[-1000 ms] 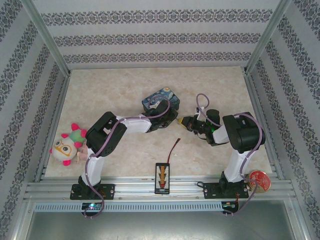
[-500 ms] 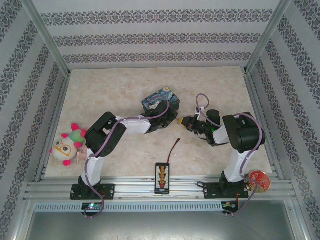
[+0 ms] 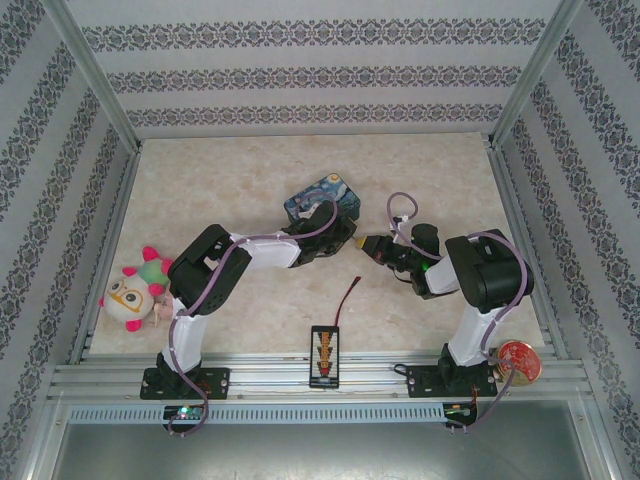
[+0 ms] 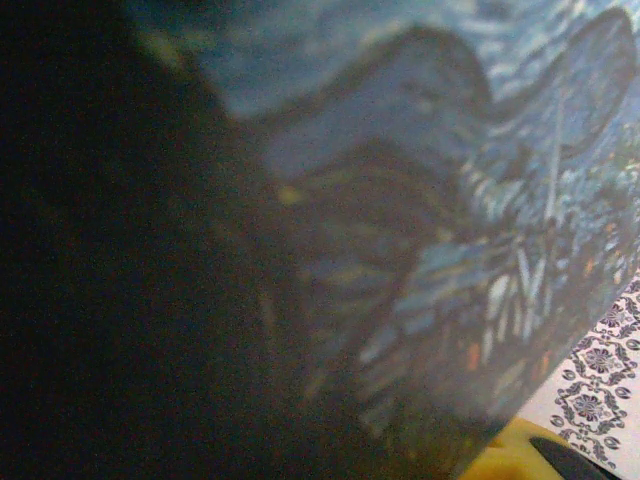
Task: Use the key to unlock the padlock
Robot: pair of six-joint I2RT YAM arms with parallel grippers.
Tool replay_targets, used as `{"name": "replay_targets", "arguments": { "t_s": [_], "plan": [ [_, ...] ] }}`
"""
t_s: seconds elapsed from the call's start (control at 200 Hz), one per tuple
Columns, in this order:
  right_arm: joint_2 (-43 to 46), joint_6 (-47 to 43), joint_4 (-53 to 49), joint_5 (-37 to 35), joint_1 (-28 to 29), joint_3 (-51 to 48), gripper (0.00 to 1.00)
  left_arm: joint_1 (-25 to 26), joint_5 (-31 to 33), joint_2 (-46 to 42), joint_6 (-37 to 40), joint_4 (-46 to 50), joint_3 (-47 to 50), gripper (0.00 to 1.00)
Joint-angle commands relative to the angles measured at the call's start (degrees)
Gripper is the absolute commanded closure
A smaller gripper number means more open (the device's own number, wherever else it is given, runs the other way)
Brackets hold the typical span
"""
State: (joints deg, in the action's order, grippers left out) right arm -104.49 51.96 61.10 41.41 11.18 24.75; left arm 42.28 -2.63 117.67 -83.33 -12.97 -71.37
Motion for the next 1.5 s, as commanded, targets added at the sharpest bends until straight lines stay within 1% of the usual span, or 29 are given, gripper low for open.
{"name": "replay_targets", "arguments": {
  "t_s": [0.0, 0.24, 0.45, 0.655, 0.954, 1.249, 1.494],
  "plan": [
    [1.4, -3.1, 2.0, -3.0, 1.3, -0.8, 1.0, 1.8, -8.8, 0.6, -8.0, 0.2, 1.5, 1.0],
    [1.1, -4.7, 1.7, -4.3, 1.8, -1.9, 1.0, 1.8, -8.5, 0.5, -8.2, 1.0, 1.4, 1.0],
    [0.7, -5.9, 1.7, -5.4, 2.5, -0.8, 1.0, 1.8, -8.9, 0.6, -7.8, 1.5, 0.7, 1.0],
    [0.1, -9.4, 1.8, -8.7, 3.1, -0.5, 1.0, 1.8, -9.7, 0.9, -7.9, 1.6, 0.2, 1.0],
    [-1.4, -5.9, 3.2, -6.4, 2.1, 0.9, 1.0, 1.7, -9.0, 0.5, -7.4, 1.8, 0.7, 1.0],
    [-4.5, 0.6, 5.6, -3.2, 0.8, 1.7, 1.0, 1.3, -8.6, 1.0, -7.3, 1.0, 0.9, 1.0],
    [-4.8, 1.7, 5.9, -3.2, 0.7, 0.9, 1.0, 1.1, -8.9, 0.6, -7.3, -0.3, 1.8, 1.0]
  ]
}}
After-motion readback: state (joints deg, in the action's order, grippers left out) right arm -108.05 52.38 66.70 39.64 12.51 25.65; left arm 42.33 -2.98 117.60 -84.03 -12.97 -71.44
